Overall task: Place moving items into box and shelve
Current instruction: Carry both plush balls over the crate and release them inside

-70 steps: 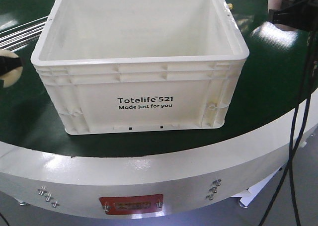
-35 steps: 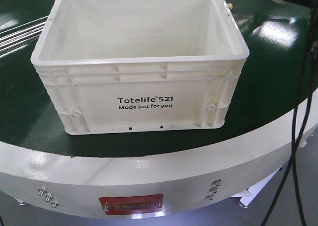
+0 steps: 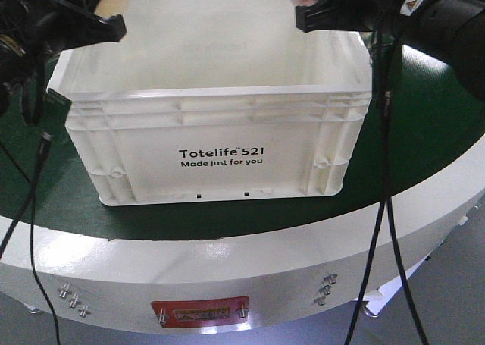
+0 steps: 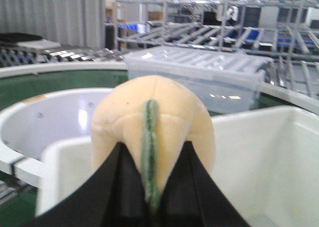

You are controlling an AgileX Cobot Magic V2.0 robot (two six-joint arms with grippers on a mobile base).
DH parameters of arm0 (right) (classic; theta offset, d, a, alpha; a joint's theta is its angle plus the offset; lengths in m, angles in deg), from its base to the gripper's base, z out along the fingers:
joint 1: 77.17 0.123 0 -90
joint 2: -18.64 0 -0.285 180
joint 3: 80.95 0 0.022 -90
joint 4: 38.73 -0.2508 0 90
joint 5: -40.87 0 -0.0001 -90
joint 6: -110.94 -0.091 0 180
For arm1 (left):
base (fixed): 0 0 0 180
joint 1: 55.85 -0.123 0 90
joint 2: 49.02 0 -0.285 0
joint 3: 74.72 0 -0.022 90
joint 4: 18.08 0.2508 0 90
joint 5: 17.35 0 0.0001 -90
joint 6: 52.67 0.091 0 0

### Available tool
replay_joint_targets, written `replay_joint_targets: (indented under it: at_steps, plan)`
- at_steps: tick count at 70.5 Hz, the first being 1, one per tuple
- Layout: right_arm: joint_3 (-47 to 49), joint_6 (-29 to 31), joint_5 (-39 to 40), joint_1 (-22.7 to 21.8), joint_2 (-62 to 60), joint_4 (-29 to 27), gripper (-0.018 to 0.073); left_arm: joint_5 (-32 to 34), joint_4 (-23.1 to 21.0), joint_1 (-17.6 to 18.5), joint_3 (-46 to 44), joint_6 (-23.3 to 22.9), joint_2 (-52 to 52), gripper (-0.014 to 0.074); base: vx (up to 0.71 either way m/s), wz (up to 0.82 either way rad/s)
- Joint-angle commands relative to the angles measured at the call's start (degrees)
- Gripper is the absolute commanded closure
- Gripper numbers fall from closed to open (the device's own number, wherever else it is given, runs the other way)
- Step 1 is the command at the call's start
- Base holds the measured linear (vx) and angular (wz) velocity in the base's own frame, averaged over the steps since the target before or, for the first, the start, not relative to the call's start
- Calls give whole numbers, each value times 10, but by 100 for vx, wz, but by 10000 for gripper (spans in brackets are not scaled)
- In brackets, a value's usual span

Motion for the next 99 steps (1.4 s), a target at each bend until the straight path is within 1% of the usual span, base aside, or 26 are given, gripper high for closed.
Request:
replay_joint_targets:
  at_steps: [1, 15, 20, 23, 26, 31, 37, 38, 39, 41, 45, 51, 56, 66, 76, 79, 81, 88, 91, 99]
  plan:
    - [21, 3, 54, 8, -10, 3, 571, 48, -3, 18, -18, -8, -6, 622, 0, 0]
    - [21, 3, 52, 13, 5, 2, 561, 44, -3, 32, -18, -8, 12, 609, 0, 0]
    - [21, 3, 53, 13, 7, 2, 528, 47, -3, 33, -18, -8, 12, 581, 0, 0]
    - [21, 3, 53, 13, 7, 2, 496, 52, -3, 33, -18, -8, 12, 548, 0, 0]
    - [21, 3, 53, 13, 7, 2, 453, 53, -3, 33, -18, -8, 12, 512, 0, 0]
    - [21, 3, 54, 13, 7, 2, 356, 56, -3, 33, -18, -8, 12, 437, 0, 0]
    - [21, 3, 55, 13, 7, 2, 199, 57, -3, 33, -18, -8, 12, 325, 0, 0]
    - [21, 3, 56, 13, 7, 2, 174, 57, -3, 33, -18, -8, 12, 295, 0, 0]
    - [21, 3, 56, 13, 7, 2, 135, 57, -3, 33, -18, -8, 12, 276, 0, 0]
    - [21, 3, 57, 13, 7, 2, 98, 57, -3, 33, -18, -8, 12, 237, 0, 0]
    - [21, 2, 60, 13, 7, 1, -4, 57, -3, 33, -18, -8, 12, 155, 0, 0]
    - [21, 0, 60, 13, 7, 1, -113, 57, -5, 33, -18, -8, 12, 70, 0, 0]
    - [21, 0, 60, 13, 7, 1, -158, 57, -5, 33, -18, -8, 12, 26, 0, 0]
    - [21, -1, 60, 13, 7, 1, -158, 57, -5, 33, -18, -8, 12, 7, 0, 0]
    - [21, 1, 60, 12, 7, 1, -123, 57, -5, 33, -18, -8, 10, 8, 0, 0]
    - [21, 4, 60, 10, 6, 3, -111, 57, -10, 30, -18, -8, 6, 8, 0, 0]
    - [21, 10, 58, 7, 5, 4, -101, 55, -21, 28, -18, -8, 2, 8, 0, 0]
    - [21, 36, 38, -14, -8, 4, -74, 35, -51, 6, -18, -5, -19, 8, 0, 0]
    - [21, 41, 24, -27, -16, 4, -62, 18, -57, -11, -18, 4, -29, 8, 0, 0]
    - [21, 44, -11, -68, -38, 4, -35, -35, -57, -46, -18, 56, -65, 8, 0, 0]
